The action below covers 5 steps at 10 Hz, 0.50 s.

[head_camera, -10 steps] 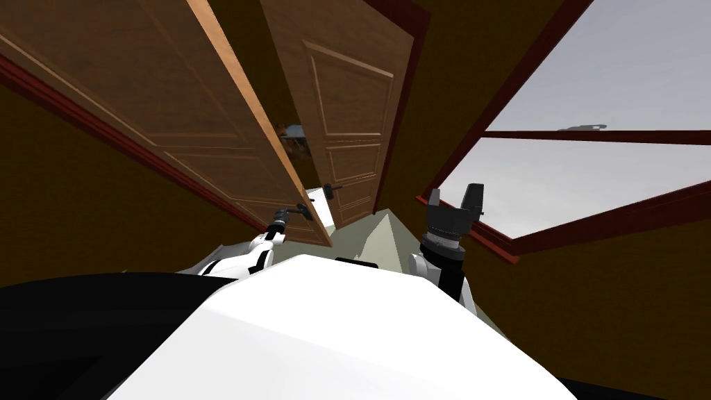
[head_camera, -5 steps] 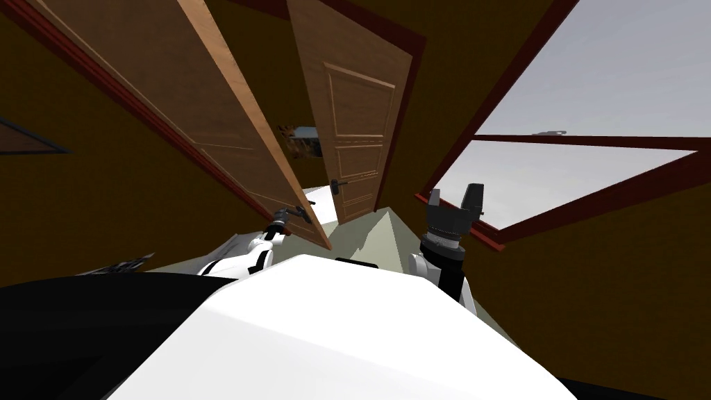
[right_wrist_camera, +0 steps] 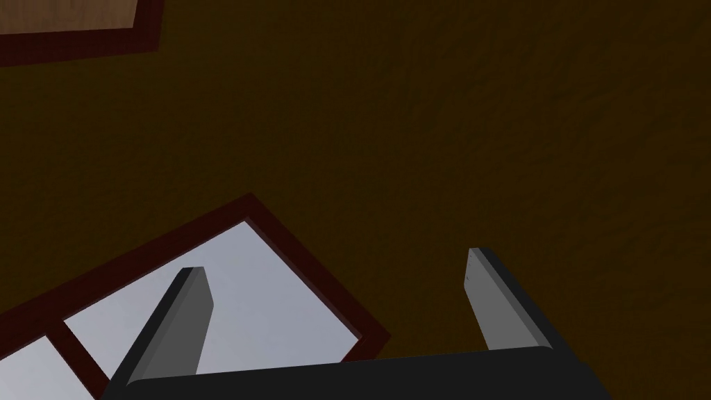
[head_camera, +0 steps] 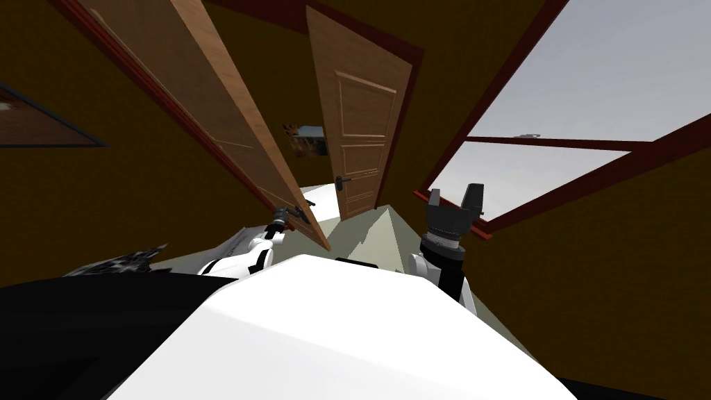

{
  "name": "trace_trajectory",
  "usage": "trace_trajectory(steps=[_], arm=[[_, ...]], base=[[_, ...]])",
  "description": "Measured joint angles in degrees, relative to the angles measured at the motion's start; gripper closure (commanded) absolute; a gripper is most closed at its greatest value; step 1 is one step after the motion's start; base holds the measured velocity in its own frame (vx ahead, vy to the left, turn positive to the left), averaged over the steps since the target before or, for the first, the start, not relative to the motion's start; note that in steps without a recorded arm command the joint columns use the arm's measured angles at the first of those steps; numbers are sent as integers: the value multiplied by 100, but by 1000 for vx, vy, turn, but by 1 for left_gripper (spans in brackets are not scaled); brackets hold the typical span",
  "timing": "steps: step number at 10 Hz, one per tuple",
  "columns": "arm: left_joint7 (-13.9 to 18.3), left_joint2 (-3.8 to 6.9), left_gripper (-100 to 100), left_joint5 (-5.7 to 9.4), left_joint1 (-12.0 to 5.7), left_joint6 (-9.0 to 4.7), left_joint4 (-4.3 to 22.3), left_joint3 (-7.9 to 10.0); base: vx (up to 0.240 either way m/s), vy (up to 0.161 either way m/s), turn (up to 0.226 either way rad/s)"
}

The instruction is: Pull the door open

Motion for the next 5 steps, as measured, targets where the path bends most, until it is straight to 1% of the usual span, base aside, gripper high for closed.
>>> trace_trajectory(steps=[1, 2, 3, 4, 5], arm=[[16, -56, 100, -30, 75, 90, -182, -10], [7, -18, 100, -57, -51, 4, 70, -33], [-17, -24, 100, -70, -83, -74, 169, -33], [-49, -22, 100, -80, -151, -141, 295, -35], [-51, -63, 100, -79, -107, -110, 160, -36]], base=[[30, 24, -71], [125, -16, -45], [139, -18, -21], [78, 3, -29], [33, 9, -51]])
